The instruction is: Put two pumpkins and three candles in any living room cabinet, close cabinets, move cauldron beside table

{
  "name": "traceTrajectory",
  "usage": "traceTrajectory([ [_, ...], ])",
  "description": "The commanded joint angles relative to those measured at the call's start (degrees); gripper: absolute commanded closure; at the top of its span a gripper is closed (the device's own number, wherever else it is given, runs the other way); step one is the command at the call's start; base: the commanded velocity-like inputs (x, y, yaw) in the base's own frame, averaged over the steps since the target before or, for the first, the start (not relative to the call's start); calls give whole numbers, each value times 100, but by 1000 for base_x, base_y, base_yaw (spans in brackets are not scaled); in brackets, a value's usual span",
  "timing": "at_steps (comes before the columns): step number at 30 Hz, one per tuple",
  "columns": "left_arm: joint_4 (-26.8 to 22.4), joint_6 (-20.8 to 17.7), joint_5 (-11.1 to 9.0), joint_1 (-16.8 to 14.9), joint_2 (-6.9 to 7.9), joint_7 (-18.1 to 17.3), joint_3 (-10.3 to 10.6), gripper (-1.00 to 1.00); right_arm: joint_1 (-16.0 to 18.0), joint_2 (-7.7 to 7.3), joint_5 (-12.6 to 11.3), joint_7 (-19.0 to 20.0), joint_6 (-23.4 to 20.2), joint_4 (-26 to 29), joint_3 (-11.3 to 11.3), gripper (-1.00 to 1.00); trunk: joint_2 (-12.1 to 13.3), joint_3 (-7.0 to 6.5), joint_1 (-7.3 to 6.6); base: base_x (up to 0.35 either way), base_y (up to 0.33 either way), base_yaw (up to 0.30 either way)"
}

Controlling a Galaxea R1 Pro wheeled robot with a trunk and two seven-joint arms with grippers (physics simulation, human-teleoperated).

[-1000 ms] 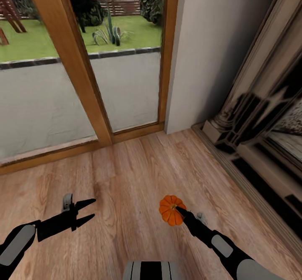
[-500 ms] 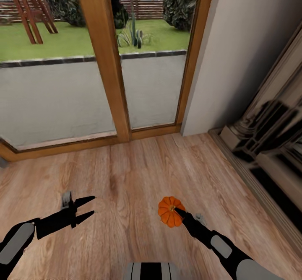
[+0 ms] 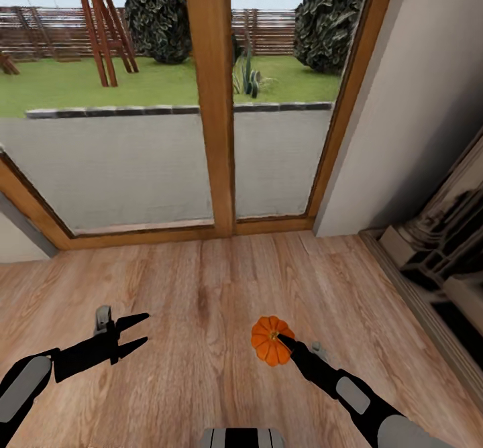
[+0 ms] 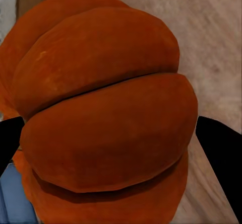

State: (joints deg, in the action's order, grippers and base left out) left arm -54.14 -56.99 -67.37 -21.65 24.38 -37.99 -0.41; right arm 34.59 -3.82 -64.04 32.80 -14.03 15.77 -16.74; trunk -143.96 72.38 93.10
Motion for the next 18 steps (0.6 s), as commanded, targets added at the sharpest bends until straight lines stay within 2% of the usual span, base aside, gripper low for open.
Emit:
traceTrajectory([
  [1, 7, -23, 21, -5, 4, -24, -4, -100, 0, -5, -64, 8, -34, 5, -18, 100, 0, -23, -3, 0, 0, 271],
  [6, -31, -23, 22, -6, 16, -24, 28, -100, 2, -5, -64, 15, -33, 5, -22, 100, 7, -150, -16, -24, 21, 273],
  [12, -40, -23, 22, -5, 17, -24, 40, -100, 2, -5, -64, 66, -7, 5, -22, 100, 15, -298, -32, -137, 119, 263],
  [15, -43, -23, 22, -6, 21, -24, 42, -100, 2, -5, -64, 83, -4, 5, -22, 100, 19, -366, -40, -166, 141, 104],
  [18, -44, -23, 22, -6, 20, -24, 39, -100, 3, -5, -64, 48, -5, 5, -22, 100, 19, -366, -40, -165, 117, 27],
])
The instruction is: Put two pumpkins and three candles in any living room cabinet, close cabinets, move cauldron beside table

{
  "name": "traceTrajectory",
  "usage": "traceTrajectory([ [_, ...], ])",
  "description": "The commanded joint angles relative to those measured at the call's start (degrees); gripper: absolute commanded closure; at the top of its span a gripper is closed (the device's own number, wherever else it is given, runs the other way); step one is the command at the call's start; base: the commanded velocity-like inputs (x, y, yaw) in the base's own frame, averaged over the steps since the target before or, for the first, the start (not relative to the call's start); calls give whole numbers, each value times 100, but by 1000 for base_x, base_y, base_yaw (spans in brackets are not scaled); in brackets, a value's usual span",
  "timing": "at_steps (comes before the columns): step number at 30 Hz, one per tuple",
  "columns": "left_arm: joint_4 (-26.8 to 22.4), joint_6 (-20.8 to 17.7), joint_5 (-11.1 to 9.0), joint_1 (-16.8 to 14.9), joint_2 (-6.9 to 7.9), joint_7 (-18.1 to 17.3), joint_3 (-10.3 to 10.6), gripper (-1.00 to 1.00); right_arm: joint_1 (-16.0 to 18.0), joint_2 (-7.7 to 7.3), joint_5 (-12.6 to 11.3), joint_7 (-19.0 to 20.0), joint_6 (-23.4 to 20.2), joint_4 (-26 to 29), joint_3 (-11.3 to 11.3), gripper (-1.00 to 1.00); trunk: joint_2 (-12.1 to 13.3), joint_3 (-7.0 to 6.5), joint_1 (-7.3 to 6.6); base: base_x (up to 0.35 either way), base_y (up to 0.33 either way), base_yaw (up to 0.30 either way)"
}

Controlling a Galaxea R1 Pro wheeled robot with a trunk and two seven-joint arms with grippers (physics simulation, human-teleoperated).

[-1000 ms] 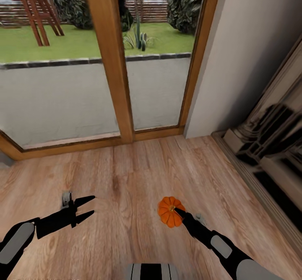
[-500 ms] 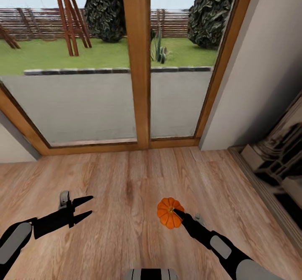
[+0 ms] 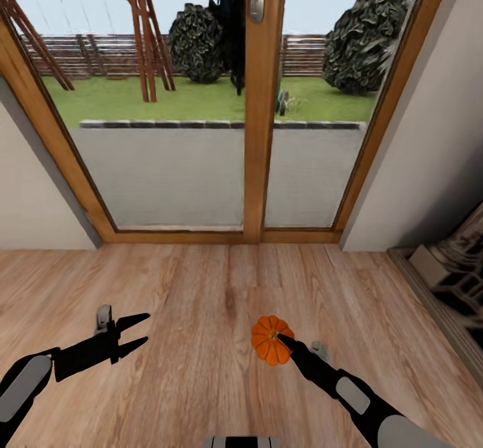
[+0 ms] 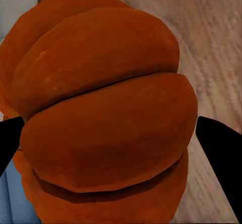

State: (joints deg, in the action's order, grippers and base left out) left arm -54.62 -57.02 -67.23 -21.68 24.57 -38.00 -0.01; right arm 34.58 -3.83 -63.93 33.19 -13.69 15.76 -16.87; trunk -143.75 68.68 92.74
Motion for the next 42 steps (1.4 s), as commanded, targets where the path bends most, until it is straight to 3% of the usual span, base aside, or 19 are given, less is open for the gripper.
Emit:
traceTrajectory([
  [1, 4, -20, 9, -3, -2, -23, -4, -100, 4, -4, -76, -6, -43, 6, -9, 100, -2, 4, -3, -148, 48, 8],
  [10, 24, -15, 13, -3, -2, -23, -51, -100, 3, -4, -76, -23, -47, 6, -9, 100, -2, 4, -3, -122, 4, 65],
  [32, 75, -11, 9, -3, -8, -23, -56, -100, 4, -3, -67, -30, -46, 6, -18, 100, -2, 4, -3, -266, -74, 286],
  [42, 17, -11, 2, -3, -6, -26, -66, -100, 4, -4, -67, -31, -46, 6, -18, 100, -1, -18, -6, -51, -1, 291],
])
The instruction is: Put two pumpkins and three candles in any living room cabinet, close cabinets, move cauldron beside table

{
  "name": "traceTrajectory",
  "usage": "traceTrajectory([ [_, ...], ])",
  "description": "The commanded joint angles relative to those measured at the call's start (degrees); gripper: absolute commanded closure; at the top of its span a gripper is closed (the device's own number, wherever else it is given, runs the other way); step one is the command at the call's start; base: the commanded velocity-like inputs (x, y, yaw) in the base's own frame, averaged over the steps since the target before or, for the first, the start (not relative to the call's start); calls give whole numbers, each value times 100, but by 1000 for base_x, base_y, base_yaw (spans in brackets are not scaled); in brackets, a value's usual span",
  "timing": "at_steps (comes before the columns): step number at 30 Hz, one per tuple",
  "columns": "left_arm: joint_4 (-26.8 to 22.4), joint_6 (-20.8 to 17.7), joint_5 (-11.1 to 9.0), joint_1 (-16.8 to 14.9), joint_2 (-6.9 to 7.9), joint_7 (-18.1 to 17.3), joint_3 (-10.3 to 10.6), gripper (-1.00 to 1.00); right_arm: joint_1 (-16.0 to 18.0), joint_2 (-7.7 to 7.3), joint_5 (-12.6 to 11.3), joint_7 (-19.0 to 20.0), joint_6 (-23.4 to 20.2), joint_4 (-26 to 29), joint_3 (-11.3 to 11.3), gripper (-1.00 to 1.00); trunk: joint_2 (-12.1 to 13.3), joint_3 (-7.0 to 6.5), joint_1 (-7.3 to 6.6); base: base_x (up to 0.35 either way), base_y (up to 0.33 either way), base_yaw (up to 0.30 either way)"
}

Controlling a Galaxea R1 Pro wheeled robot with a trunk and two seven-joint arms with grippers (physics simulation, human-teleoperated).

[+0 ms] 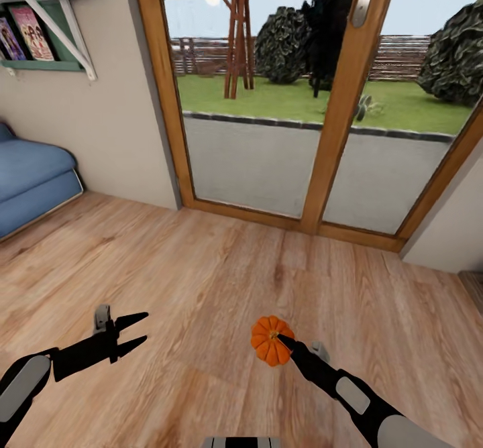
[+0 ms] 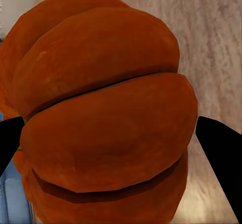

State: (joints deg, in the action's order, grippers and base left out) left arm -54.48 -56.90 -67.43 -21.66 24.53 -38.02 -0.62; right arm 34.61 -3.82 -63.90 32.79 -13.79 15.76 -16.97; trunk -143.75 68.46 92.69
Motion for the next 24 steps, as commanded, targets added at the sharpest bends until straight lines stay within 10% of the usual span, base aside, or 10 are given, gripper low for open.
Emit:
traceTrajectory([
  [1, 2, -23, 20, -5, -1, -27, -6, -100, 2, -5, -70, 8, -36, 6, -8, 100, 0, -19, -4, -2, 0, 291],
  [24, 24, -23, 26, -4, -10, -21, 33, -100, 1, -9, 140, 85, -23, 6, 2, 100, 31, -528, -63, 0, 0, 238],
])
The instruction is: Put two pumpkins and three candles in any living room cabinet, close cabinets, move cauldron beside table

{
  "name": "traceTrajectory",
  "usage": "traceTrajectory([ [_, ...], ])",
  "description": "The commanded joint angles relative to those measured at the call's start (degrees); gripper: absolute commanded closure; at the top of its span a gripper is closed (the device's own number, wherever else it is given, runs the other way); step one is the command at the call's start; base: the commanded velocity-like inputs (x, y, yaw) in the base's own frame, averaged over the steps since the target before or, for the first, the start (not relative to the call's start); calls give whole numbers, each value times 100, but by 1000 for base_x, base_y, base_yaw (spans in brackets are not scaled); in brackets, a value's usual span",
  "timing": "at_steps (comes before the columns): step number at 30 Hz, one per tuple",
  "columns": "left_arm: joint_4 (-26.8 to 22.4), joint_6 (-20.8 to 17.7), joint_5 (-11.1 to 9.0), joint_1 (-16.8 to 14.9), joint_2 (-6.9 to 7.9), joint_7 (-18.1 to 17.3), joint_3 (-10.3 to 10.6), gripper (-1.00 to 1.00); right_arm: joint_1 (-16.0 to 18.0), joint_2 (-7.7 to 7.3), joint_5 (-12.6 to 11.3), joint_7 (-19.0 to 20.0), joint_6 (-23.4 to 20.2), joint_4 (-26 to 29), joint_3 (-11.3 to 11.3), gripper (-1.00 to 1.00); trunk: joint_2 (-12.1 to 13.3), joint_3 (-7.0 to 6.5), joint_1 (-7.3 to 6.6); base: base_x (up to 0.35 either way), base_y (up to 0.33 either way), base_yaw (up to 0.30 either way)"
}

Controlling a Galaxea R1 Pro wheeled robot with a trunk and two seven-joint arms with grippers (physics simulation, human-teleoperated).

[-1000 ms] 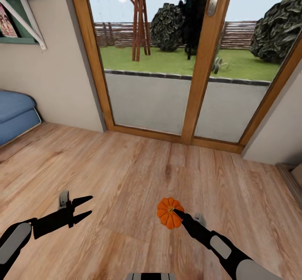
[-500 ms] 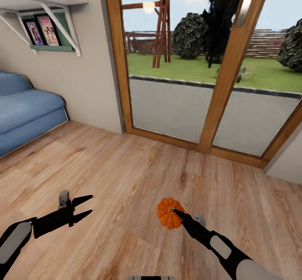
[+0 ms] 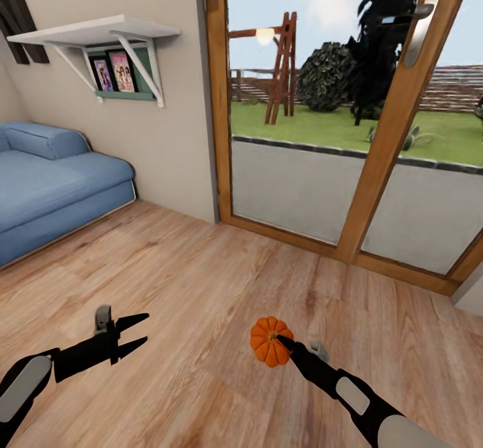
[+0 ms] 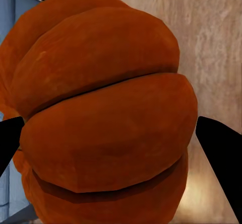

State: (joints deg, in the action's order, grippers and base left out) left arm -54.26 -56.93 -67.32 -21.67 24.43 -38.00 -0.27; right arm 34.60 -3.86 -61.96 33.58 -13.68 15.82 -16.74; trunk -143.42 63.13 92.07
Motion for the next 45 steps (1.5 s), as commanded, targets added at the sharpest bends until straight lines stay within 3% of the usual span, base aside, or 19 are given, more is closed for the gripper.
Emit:
traceTrajectory([
  [1, -4, -20, 16, -3, 1, -23, 5, -100, 3, -4, -54, 7, -33, 0, -22, 100, 0, -18, -3, 0, 0, 10],
  [15, -23, -20, 19, -4, -15, -14, 44, -100, 3, 5, -61, 52, -20, 0, -23, 100, 19, -328, -40, -236, 0, 1],
  [30, -23, -20, 24, -4, -17, -14, 36, -100, 3, 5, -62, 27, -40, 0, -14, 100, 620, -595, -369, -144, 0, 0],
  [38, -23, -20, 17, -4, -17, -14, 37, -100, 3, -10, -53, -16, -435, 8, -14, 100, 941, -690, -545, -286, 0, 63],
  [45, -23, -20, 19, -4, -17, -14, 44, -100, 3, -50, -52, -31, -515, 169, -16, 100, 1222, -758, -698, -314, 0, 144],
])
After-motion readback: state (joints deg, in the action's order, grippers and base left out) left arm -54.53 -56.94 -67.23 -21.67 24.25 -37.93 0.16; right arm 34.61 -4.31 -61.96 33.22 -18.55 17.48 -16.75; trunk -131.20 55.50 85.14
